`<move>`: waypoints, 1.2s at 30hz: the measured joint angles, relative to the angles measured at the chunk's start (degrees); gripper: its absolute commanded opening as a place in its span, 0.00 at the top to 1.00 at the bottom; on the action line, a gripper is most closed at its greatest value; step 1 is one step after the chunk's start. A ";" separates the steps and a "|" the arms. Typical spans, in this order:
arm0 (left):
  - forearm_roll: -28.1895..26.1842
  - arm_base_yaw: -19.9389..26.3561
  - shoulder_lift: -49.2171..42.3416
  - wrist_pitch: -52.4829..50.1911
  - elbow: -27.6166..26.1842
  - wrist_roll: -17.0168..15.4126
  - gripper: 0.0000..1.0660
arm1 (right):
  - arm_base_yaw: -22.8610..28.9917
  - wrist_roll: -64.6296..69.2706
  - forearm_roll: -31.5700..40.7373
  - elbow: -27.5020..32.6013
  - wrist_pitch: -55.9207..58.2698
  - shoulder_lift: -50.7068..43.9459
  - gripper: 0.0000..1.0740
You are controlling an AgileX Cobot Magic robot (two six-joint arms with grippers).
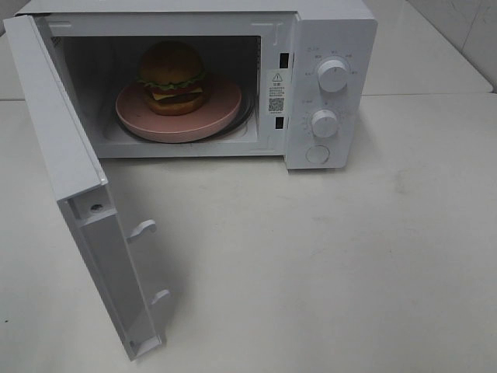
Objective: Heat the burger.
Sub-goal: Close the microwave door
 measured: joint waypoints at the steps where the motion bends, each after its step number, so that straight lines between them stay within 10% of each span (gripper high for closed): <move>1: 0.00 0.00 0.00 0.00 0.00 0.00 0.06 | 0.00 -0.06 0.00 0.00 0.00 0.00 0.29; 13: -0.06 0.00 1.49 -1.15 -0.57 -0.23 0.14 | 0.00 -0.06 0.00 0.00 0.00 0.00 0.29; 18: -0.23 0.00 6.59 -6.53 -1.43 -0.23 0.29 | 0.00 -0.06 0.00 0.00 0.00 0.00 0.29; 21: -0.34 0.00 13.24 -11.17 -1.43 -0.23 0.58 | 0.00 -0.06 0.00 0.00 0.00 0.00 0.29; 24: -0.40 0.00 14.67 -11.97 -1.43 -0.23 0.66 | 0.00 -0.06 0.00 0.00 0.00 0.00 0.29; 26: -0.46 0.00 19.71 -15.24 -1.43 -0.23 0.92 | 0.00 -0.06 0.00 0.00 0.00 0.00 0.29; 36: -0.29 0.00 31.91 -24.41 -1.32 -0.23 1.00 | 0.00 -0.06 0.00 0.00 0.00 0.00 0.29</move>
